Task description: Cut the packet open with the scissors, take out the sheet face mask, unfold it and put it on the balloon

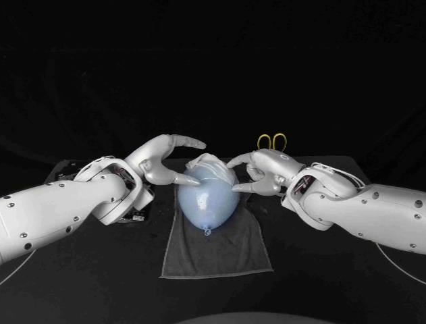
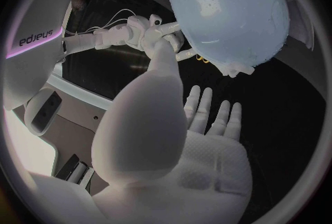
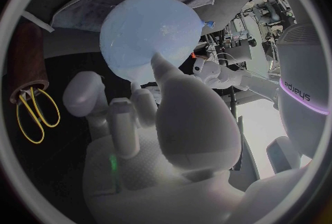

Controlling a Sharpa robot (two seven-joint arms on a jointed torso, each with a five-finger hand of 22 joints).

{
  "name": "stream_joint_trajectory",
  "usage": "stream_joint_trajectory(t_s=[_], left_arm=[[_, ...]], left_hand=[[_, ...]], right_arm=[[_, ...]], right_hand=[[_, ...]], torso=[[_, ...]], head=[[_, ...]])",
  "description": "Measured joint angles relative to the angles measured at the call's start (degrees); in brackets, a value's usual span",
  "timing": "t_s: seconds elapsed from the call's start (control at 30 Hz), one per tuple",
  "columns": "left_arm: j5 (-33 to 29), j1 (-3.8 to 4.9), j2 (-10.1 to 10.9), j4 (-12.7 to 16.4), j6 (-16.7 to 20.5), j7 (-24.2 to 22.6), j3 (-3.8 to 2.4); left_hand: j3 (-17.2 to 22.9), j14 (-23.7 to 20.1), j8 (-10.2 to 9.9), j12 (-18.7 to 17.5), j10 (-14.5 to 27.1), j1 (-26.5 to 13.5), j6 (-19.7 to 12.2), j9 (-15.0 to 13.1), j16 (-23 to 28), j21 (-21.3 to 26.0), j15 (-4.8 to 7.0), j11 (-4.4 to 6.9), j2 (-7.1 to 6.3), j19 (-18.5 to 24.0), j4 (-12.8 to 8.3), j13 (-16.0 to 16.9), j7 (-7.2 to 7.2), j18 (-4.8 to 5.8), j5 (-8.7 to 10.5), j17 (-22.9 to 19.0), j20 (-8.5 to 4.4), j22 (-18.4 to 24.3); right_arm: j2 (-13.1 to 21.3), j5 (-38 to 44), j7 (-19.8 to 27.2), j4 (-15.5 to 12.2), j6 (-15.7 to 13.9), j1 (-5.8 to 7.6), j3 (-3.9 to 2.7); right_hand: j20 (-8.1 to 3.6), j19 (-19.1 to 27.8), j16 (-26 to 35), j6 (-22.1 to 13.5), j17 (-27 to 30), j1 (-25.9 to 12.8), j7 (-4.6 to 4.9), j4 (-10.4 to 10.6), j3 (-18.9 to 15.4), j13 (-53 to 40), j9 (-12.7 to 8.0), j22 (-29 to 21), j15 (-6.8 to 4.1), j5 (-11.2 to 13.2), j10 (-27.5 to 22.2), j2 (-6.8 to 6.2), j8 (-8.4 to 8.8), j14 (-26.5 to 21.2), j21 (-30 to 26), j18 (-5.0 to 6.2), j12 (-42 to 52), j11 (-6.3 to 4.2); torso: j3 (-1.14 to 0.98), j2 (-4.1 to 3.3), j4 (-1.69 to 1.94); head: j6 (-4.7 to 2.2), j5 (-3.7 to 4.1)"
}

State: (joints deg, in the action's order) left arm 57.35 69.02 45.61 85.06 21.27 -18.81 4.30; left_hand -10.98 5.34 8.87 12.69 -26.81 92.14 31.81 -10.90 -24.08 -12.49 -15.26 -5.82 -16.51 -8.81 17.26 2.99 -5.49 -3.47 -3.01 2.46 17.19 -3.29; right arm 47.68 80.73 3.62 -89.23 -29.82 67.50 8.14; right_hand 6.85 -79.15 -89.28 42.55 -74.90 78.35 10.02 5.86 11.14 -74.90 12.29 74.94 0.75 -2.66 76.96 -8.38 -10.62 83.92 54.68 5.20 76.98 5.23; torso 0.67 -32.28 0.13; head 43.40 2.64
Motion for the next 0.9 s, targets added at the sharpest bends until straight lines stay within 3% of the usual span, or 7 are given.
stream_joint_trajectory(t_s=[0.2, 0.37, 0.43, 0.5, 0.53, 0.77, 0.9], left_arm=[[4.85, -0.02, -2.18, -2.10, -1.79, 2.86, -0.01], [7.23, -0.04, -3.66, -4.15, -5.16, 6.10, -0.01], [7.65, -0.04, -3.99, -4.66, -6.54, 7.13, -0.03], [7.91, -0.05, -4.28, -5.04, -8.09, 8.22, -0.09], [7.95, -0.04, -4.38, -5.14, -8.74, 8.61, -0.10], [7.97, -0.03, -4.78, -5.51, -12.13, 10.49, -0.17], [7.85, 0.02, -4.86, -5.57, -13.24, 11.06, -0.23]], left_hand=[[-1.84, -3.80, -2.47, -4.62, 8.11, -1.27, -7.09, 1.99, 13.99, 3.00, 0.41, 2.07, -1.28, 1.43, 0.06, -0.36, 1.30, 0.00, 0.00, -1.39, 0.00, 1.11], [-1.84, -4.11, -3.14, -5.04, 9.21, -2.23, -9.43, 2.69, 14.99, 3.24, 0.09, 1.73, -1.36, 1.43, 0.06, -0.36, 1.78, 0.00, 0.00, -1.41, 0.00, 1.25], [-1.83, -3.45, -3.44, -4.93, 8.65, -2.44, -10.05, 2.82, 13.54, 3.24, -0.57, 0.36, -1.15, 1.43, 0.06, -0.28, 1.56, 0.00, 0.00, -1.28, 0.00, 1.29], [-1.83, -0.75, -3.44, -3.29, 5.30, -2.44, -9.56, 2.62, 8.80, 3.59, -1.35, -2.93, -1.15, 1.43, 0.06, 0.42, 1.10, 0.00, 0.00, -0.37, 0.00, 1.34], [-1.83, -0.14, -3.44, -2.97, 4.57, -2.44, -9.20, 2.42, 8.06, 3.78, -1.33, -3.66, -1.15, 1.43, 0.06, 0.49, 0.74, 0.00, 0.00, -0.24, 0.00, 1.39], [-1.69, 3.61, -2.25, -2.17, 0.96, -2.44, -6.72, 1.47, 5.29, 2.06, -0.19, -5.23, -1.15, -2.75, 0.12, 0.49, -2.32, 0.00, 0.00, 0.12, -0.16, 1.09], [-1.22, 4.60, -2.21, -2.21, 0.21, -2.20, -6.20, 1.22, 5.29, 1.99, 0.81, -5.98, -0.91, -3.71, 0.13, 0.46, -2.85, 0.00, 0.00, 0.12, -0.12, 1.09]], right_arm=[[0.05, 0.14, 0.01, -0.12, 0.00, 0.03, -0.01], [0.09, 0.19, 0.06, -0.29, 0.00, 0.06, -0.01], [0.10, 0.19, 0.08, -0.37, 0.00, 0.08, -0.01], [0.10, 0.19, 0.11, -0.43, 0.00, 0.10, -0.01], [0.10, 0.19, 0.13, -0.45, 0.00, 0.11, -0.01], [0.05, 0.15, 0.19, -0.52, 0.08, 0.15, -0.01], [0.00, 0.15, 0.19, -0.53, 0.36, 0.17, -0.01]], right_hand=[[-0.18, 0.18, 0.19, 0.74, -0.01, -0.01, -0.08, 0.09, -0.40, -0.02, 0.27, -0.03, 0.00, 0.00, 0.00, 0.01, 0.00, 0.00, 0.00, 0.00, -0.05, 0.00], [-0.18, 0.18, 0.20, 2.33, -0.01, 0.55, -0.03, 0.32, -0.94, -0.03, 0.53, -0.04, 0.00, 0.00, 0.00, 0.56, -0.28, 0.00, 0.00, -0.01, -0.05, 0.00], [-0.18, 0.18, 0.22, 2.90, -0.02, 0.80, -0.17, 0.57, -1.19, -0.04, 0.65, -0.04, 0.00, 0.00, 0.00, 0.82, -0.44, 0.00, 0.00, -0.01, -0.05, 0.00], [-0.18, 0.18, 0.31, 3.00, -0.05, 0.90, -0.10, 0.64, -1.26, -0.04, 0.66, -0.03, 0.00, 0.00, 0.00, 0.92, -0.44, 0.00, 0.00, -0.01, -0.05, 0.00], [-0.18, 0.18, 0.27, 3.21, -0.05, 1.07, -0.21, 0.73, -1.35, -0.04, 0.69, -0.03, 0.00, 0.00, 0.00, 1.09, -0.44, -0.01, 0.00, -0.02, -0.05, 0.00], [-0.18, 0.18, 0.04, 5.71, -0.05, 2.02, -0.54, 1.11, -2.05, -0.05, 1.05, 0.00, 0.00, 0.00, 0.32, 2.05, -1.37, 0.00, 0.45, -0.02, 0.34, -0.32], [-0.18, 0.18, 0.04, 6.18, -0.05, 2.25, -0.59, 1.26, -2.20, -0.04, 1.11, 0.00, 0.00, 0.00, 0.32, 2.28, -1.58, -0.01, 0.45, -0.02, 0.34, -0.32]], torso=[[0.00, -0.02, -0.03], [-0.01, -0.07, -0.01], [-0.01, -0.07, -0.01], [-0.01, -0.07, -0.01], [-0.01, -0.07, -0.01], [-0.01, -0.03, 0.01], [0.00, 0.01, 0.02]], head=[[0.02, 0.07], [0.15, 0.23], [0.21, 0.29], [0.34, 0.38], [0.37, 0.43], [0.63, 0.66], [0.70, 0.75]])
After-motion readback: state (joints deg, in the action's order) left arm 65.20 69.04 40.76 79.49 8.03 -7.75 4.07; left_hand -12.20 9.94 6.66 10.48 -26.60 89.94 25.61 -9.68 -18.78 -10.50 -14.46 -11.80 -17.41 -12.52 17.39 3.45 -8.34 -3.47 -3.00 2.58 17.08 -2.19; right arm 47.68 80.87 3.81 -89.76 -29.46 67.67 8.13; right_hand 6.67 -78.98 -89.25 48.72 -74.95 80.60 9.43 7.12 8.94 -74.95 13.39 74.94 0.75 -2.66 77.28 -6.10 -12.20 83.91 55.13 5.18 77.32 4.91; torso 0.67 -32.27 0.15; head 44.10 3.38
